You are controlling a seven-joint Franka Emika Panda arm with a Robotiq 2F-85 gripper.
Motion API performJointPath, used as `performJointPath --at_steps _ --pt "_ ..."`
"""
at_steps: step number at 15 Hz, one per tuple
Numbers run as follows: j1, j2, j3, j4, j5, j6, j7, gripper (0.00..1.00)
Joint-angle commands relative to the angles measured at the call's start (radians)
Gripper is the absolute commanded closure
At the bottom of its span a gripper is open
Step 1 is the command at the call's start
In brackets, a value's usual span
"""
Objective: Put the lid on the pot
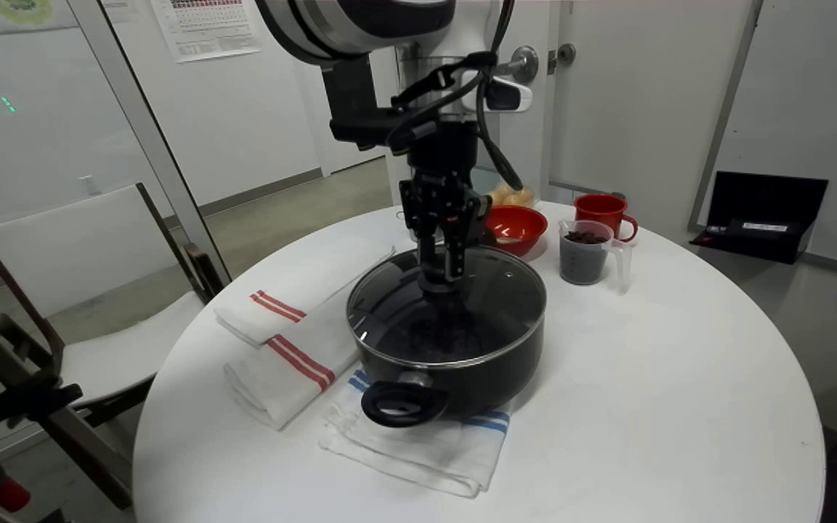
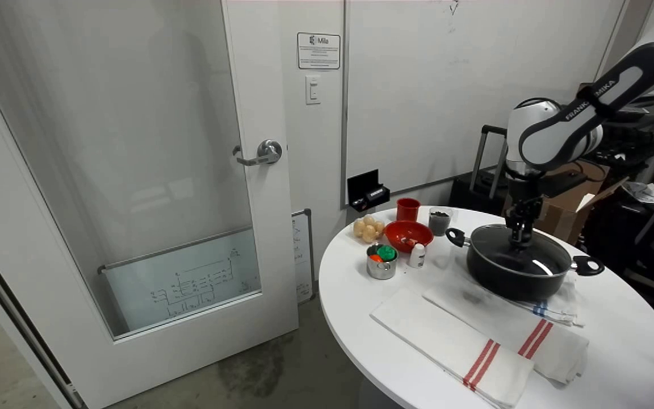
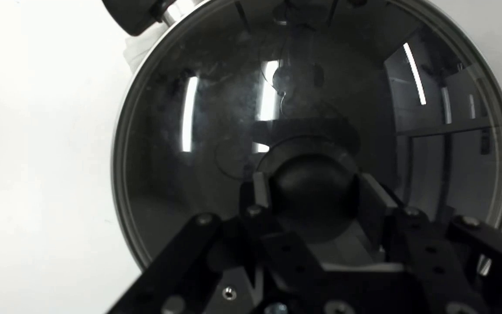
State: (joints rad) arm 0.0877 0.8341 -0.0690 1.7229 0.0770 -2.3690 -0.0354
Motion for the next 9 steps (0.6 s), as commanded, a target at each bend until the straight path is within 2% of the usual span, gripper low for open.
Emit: performJointPath --at_steps 1,2,5,9 --pt "0.013 -0.003 0.016 -0.006 -0.039 0.011 0.018 0.26" --pt "0.012 -0.010 0.015 0.001 -0.040 0.006 0.016 0.24" --pt "-0.006 -0.043 0.000 0.027 -0.029 -0.011 -0.007 0.03" --pt "-0.036 -0.100 -0.016 0.062 -0.013 -0.002 -0.043 0.00"
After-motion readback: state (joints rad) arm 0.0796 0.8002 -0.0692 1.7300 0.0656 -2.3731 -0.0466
